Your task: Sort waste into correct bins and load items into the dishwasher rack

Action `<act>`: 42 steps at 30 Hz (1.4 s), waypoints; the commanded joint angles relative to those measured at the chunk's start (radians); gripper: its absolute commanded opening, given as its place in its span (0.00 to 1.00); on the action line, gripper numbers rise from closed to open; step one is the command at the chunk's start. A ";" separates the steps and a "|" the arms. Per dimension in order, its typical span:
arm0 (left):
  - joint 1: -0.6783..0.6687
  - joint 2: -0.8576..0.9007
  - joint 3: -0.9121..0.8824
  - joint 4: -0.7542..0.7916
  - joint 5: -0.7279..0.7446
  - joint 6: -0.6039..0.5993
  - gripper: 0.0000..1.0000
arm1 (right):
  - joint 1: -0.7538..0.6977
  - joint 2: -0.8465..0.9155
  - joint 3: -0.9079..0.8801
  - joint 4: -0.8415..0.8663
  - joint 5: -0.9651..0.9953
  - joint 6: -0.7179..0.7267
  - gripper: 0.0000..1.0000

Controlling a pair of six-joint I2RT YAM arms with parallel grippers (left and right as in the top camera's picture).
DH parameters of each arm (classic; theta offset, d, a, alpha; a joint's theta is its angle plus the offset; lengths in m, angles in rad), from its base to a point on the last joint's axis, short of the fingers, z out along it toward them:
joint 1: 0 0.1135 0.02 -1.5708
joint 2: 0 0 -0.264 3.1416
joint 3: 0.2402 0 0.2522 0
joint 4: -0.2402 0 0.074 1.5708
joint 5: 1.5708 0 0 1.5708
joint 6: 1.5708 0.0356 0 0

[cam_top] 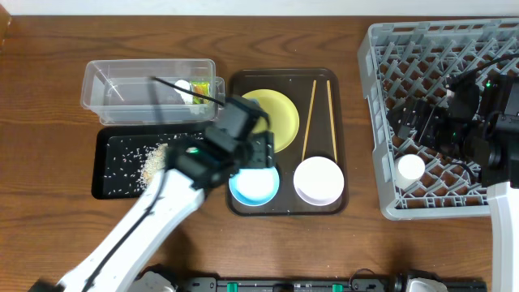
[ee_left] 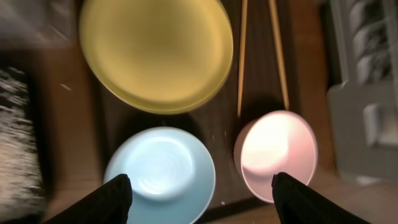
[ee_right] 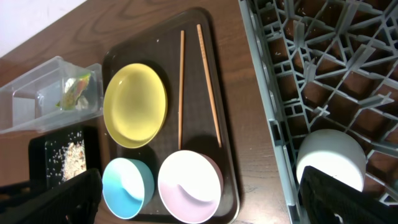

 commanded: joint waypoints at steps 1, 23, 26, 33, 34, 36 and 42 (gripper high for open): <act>0.076 -0.088 0.035 -0.030 -0.019 0.071 0.75 | -0.007 -0.002 0.011 0.002 -0.006 -0.008 0.99; 0.167 -0.352 0.035 -0.091 -0.108 0.097 0.87 | -0.007 -0.002 0.011 0.002 -0.007 -0.008 0.99; 0.168 -0.356 0.003 -0.013 -0.156 0.180 0.88 | -0.007 -0.002 0.011 0.002 -0.007 -0.008 0.99; 0.192 -0.493 -0.214 0.364 -0.157 0.404 0.93 | -0.007 -0.002 0.011 0.002 -0.007 -0.008 0.99; 0.206 -0.534 -0.268 0.415 -0.156 0.403 0.93 | -0.007 -0.002 0.011 0.002 -0.007 -0.008 0.99; 0.236 -0.607 -0.363 0.495 -0.139 0.403 0.93 | -0.007 -0.002 0.011 0.002 -0.007 -0.008 0.99; 0.334 -0.835 -0.641 0.649 -0.034 0.430 0.94 | -0.007 -0.002 0.011 0.002 -0.007 -0.008 0.99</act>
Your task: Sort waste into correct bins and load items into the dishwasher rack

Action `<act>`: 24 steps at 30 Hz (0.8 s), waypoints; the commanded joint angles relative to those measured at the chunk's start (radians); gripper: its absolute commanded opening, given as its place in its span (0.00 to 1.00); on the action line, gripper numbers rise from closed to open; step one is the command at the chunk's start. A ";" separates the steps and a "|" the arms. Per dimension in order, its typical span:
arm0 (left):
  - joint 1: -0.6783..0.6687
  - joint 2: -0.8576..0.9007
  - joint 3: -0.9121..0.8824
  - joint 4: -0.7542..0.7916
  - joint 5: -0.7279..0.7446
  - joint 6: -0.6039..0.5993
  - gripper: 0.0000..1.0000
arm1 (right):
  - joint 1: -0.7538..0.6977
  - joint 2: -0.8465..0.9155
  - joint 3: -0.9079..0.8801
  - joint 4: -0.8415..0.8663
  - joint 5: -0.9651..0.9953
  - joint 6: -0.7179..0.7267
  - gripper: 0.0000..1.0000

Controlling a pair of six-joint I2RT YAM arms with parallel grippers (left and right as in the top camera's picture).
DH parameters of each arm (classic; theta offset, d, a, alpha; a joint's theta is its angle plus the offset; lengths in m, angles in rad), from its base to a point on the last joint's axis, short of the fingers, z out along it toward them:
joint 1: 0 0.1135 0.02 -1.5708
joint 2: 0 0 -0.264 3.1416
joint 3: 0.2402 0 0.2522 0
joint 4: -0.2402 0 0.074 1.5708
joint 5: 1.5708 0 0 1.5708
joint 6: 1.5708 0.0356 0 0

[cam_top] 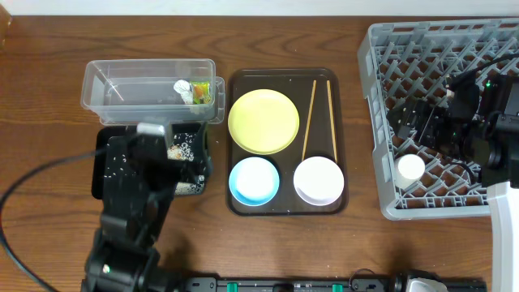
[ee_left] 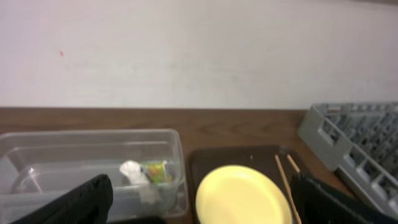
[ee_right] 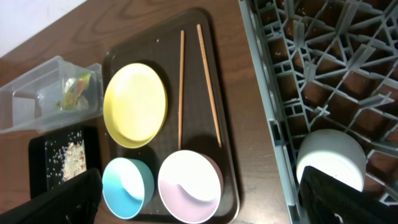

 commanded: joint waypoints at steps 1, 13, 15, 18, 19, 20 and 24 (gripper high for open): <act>0.040 -0.109 -0.121 0.038 0.083 0.060 0.94 | -0.007 -0.002 0.011 0.001 -0.007 -0.008 0.99; 0.111 -0.468 -0.383 0.049 0.120 0.110 0.94 | -0.007 -0.002 0.011 0.001 -0.007 -0.008 0.99; 0.116 -0.500 -0.409 0.048 0.120 0.110 0.94 | -0.007 -0.002 0.011 0.001 -0.007 -0.008 0.99; 0.117 -0.542 -0.456 0.050 0.120 0.110 0.94 | -0.007 -0.002 0.011 0.001 -0.007 -0.008 0.99; 0.117 -0.556 -0.476 0.050 0.120 0.109 0.94 | -0.007 -0.002 0.011 0.001 -0.007 -0.008 0.99; 0.117 -0.555 -0.493 0.060 0.120 0.109 0.94 | -0.007 -0.002 0.011 0.001 -0.007 -0.008 0.99; 0.117 -0.555 -0.554 0.077 0.124 0.109 0.94 | -0.007 -0.002 0.011 0.001 -0.007 -0.008 0.99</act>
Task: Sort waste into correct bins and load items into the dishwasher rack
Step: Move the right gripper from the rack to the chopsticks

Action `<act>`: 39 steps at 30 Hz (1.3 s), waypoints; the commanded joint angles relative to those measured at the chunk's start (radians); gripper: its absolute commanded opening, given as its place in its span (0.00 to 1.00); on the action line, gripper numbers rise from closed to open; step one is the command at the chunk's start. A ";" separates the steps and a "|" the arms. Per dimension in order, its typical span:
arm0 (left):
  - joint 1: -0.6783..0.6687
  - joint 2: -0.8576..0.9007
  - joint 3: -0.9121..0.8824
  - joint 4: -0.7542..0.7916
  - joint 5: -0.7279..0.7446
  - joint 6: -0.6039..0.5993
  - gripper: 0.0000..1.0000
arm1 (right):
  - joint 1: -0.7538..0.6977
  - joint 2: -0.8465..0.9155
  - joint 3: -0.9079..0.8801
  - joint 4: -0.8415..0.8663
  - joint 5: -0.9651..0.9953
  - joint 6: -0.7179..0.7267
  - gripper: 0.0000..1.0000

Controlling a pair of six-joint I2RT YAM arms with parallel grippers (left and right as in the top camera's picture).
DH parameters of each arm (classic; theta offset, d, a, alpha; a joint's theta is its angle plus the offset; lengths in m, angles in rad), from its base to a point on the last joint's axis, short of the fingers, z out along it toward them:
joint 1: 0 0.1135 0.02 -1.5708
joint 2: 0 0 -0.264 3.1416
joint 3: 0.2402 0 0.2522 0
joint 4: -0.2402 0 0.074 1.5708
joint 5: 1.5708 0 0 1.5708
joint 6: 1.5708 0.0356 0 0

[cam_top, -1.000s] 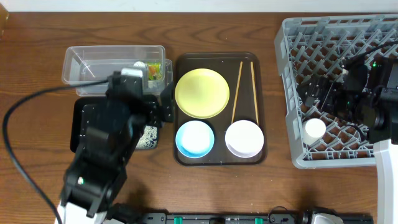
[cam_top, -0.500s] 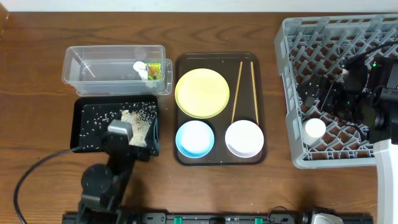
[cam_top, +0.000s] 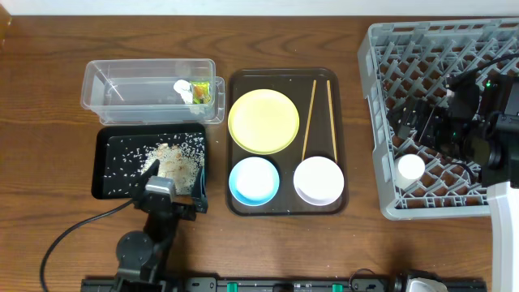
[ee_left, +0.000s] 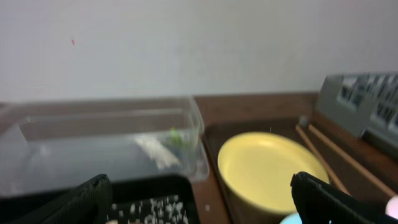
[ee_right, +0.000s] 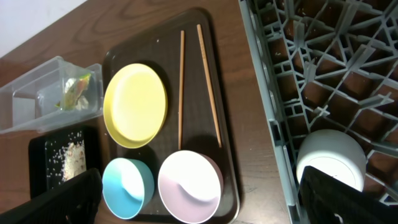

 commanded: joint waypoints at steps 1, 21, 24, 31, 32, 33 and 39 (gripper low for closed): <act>0.007 -0.010 -0.042 0.011 0.017 0.010 0.95 | -0.007 -0.002 0.011 0.002 -0.007 -0.008 0.99; 0.008 -0.007 -0.087 0.008 0.016 0.010 0.94 | -0.007 -0.002 0.011 0.002 -0.007 -0.008 0.99; 0.008 -0.007 -0.087 0.008 0.016 0.010 0.94 | -0.007 -0.002 0.011 0.002 -0.007 -0.008 0.99; 0.008 -0.007 -0.087 0.008 0.016 0.010 0.95 | -0.007 -0.002 0.011 0.068 -0.058 0.042 0.99; 0.008 -0.007 -0.087 0.008 0.016 0.010 0.95 | -0.003 -0.002 0.010 0.111 -0.108 0.040 0.99; 0.008 -0.007 -0.087 0.008 0.016 0.010 0.95 | 0.014 0.005 0.007 0.168 -0.159 0.038 0.99; 0.008 -0.007 -0.087 0.008 0.016 0.010 0.95 | 0.270 0.080 0.007 0.279 0.021 0.019 0.94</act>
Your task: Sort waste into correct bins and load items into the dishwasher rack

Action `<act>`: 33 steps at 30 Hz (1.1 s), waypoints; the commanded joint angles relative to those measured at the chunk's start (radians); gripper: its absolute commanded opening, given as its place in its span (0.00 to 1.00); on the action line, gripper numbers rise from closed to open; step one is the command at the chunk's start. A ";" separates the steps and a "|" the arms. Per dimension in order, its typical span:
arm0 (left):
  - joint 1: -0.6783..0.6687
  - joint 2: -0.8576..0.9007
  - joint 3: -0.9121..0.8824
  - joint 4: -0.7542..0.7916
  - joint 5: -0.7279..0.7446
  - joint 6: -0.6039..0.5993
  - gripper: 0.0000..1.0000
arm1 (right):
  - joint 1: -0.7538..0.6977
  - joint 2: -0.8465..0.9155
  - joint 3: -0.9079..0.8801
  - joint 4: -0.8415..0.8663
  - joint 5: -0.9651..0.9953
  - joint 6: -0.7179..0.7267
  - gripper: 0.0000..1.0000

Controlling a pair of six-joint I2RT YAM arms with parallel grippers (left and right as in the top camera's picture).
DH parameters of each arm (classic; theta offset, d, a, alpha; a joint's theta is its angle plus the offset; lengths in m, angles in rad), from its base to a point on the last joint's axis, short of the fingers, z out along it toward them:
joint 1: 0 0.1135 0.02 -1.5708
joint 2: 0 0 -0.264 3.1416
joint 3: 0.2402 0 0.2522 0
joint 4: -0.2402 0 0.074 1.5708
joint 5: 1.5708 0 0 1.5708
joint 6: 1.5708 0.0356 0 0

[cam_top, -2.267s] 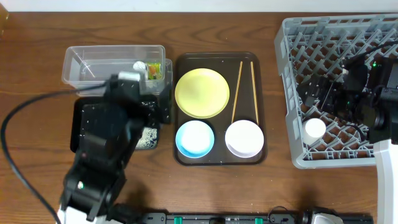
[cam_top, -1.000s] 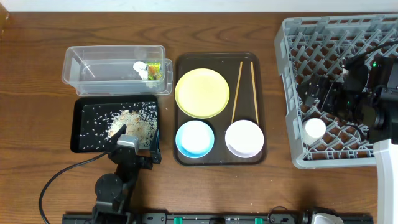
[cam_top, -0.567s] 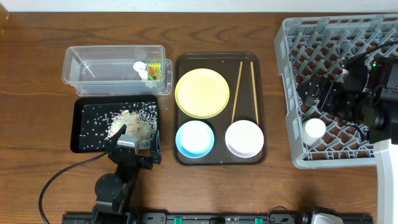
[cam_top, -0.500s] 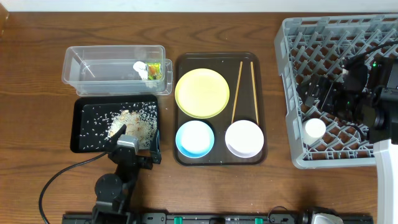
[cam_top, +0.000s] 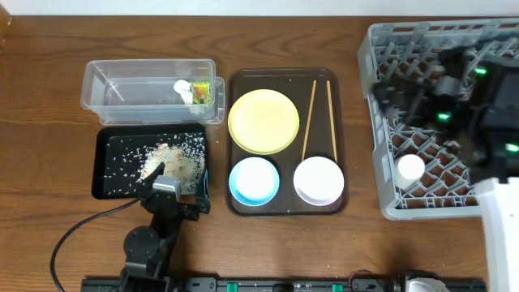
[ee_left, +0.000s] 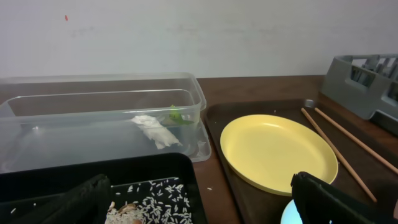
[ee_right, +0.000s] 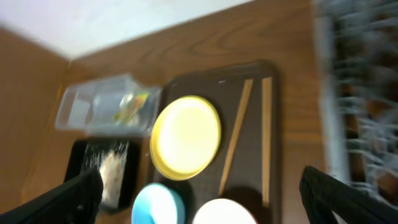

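Note:
A dark tray [cam_top: 235, 142] carries a yellow plate [cam_top: 263, 121], a blue bowl [cam_top: 254, 180], a white bowl [cam_top: 318, 179] and two chopsticks [cam_top: 320, 118]. The grey dishwasher rack [cam_top: 389, 49] at the right holds a white cup [cam_top: 410, 168]. My left gripper [ee_left: 199, 208] is open and empty, low at the table's front, facing the plate [ee_left: 277, 152] and the rice tray [ee_left: 155, 199]. My right gripper [ee_right: 208, 199] is open and empty, high over the rack's left side, looking down on the plate [ee_right: 185, 135] and chopsticks [ee_right: 233, 146].
A clear bin [cam_top: 122, 85] at the back left holds a crumpled wrapper and paper [cam_top: 195, 91]. In front of it a black tray [cam_top: 109, 191] holds scattered rice. The left arm [cam_top: 158, 223] sits folded at the front edge, its cable trailing left.
My right arm has shifted over the rack: its view now takes in the tray and bins rather than the rack and cup. The left arm has barely moved.
My left gripper hung open over the blue bowl on the dark tray. Then it was back over the rice tray, and then folded low at the table's front, where it stays. The right arm held still over the rack until its shift just now.

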 commanded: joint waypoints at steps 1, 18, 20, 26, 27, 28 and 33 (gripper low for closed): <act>0.008 -0.006 -0.024 -0.019 0.014 0.010 0.95 | 0.176 0.077 0.008 -0.004 0.208 -0.002 0.91; 0.008 -0.006 -0.024 -0.019 0.014 0.010 0.95 | 0.343 0.656 0.008 0.311 0.538 0.132 0.57; 0.008 -0.006 -0.024 -0.019 0.014 0.010 0.95 | 0.346 0.703 0.008 0.339 0.537 0.132 0.55; 0.008 -0.006 -0.024 -0.019 0.014 0.010 0.95 | 0.349 0.797 0.008 0.352 0.518 0.132 0.44; 0.008 -0.006 -0.024 -0.019 0.014 0.010 0.95 | 0.349 0.804 0.008 0.350 0.518 0.131 0.44; 0.008 -0.006 -0.024 -0.019 0.014 0.010 0.95 | 0.349 0.811 0.008 0.347 0.518 0.131 0.43; 0.008 -0.006 -0.024 -0.019 0.014 0.010 0.95 | 0.349 0.815 0.008 0.336 0.518 0.131 0.41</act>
